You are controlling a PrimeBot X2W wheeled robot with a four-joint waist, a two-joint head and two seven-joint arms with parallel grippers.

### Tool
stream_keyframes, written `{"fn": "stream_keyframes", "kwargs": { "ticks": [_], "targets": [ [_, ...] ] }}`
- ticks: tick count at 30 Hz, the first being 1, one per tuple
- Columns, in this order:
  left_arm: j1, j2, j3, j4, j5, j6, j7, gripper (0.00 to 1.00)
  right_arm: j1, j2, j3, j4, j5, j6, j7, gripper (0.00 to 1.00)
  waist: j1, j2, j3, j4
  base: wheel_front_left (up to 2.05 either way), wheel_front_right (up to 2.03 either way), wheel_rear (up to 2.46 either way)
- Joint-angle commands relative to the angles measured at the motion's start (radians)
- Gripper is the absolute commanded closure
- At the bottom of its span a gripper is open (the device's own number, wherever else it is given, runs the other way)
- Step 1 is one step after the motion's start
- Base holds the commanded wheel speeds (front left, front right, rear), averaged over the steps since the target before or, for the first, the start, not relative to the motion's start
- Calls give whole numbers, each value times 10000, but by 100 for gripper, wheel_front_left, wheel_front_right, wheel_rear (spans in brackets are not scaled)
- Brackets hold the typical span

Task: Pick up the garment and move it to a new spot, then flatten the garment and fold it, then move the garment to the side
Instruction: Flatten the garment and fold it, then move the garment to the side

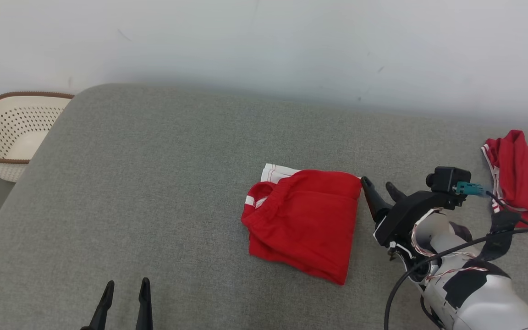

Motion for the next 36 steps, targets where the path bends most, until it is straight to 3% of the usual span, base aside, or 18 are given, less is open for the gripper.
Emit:
{"fn": "stream_keyframes", "kwargs": {
  "ticks": [1, 21, 23, 24, 25, 36],
  "targets": [
    [34, 5, -9, 8, 46, -4, -46, 0, 162, 87, 82, 91, 62, 4, 152, 0, 1, -1, 56, 33, 0, 0, 0],
    [-288, 5, -257, 113, -248, 25, -46, 0, 283, 765, 552, 1085, 630, 4, 1898, 0, 1, -1, 599, 370, 0, 0, 0],
    [-300, 5, -278, 123, -267, 35, -46, 0, 232, 785, 599, 1136, 647, 4, 1991, 53, 1, -1, 631, 399, 0, 0, 0],
    [-311, 5, -286, 133, -275, 35, -46, 0, 190, 806, 613, 1140, 672, 4, 2012, 70, 1, -1, 644, 413, 0, 0, 0],
    [-325, 5, -299, 139, -296, 35, -46, 0, 154, 821, 628, 1141, 677, 4, 2057, 100, 1, -1, 653, 425, 0, 0, 0],
    [-244, 3, -220, 131, -349, 136, -46, 0, -217, 381, 992, 822, 412, 4, 1554, 100, 1, -1, 604, 300, 0, 0, 0]
  ]
}}
